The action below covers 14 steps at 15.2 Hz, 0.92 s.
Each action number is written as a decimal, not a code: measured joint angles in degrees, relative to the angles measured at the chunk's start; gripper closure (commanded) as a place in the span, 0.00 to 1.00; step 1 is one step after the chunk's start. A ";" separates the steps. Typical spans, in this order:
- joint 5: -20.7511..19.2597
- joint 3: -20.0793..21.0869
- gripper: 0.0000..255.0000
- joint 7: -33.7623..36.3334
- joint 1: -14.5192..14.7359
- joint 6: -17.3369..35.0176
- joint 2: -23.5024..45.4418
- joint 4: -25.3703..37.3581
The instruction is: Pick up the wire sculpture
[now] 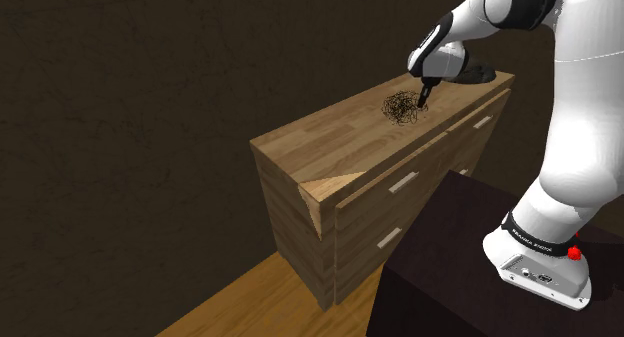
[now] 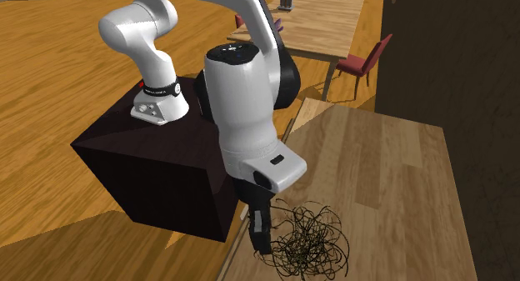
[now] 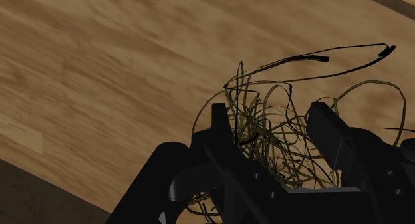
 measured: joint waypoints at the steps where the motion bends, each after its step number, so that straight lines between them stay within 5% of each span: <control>1: -0.39 -0.33 1.00 0.24 0.27 -0.45 -0.39 0.03; 14: -7.37 -5.60 1.00 4.97 4.53 -8.11 -7.01 1.50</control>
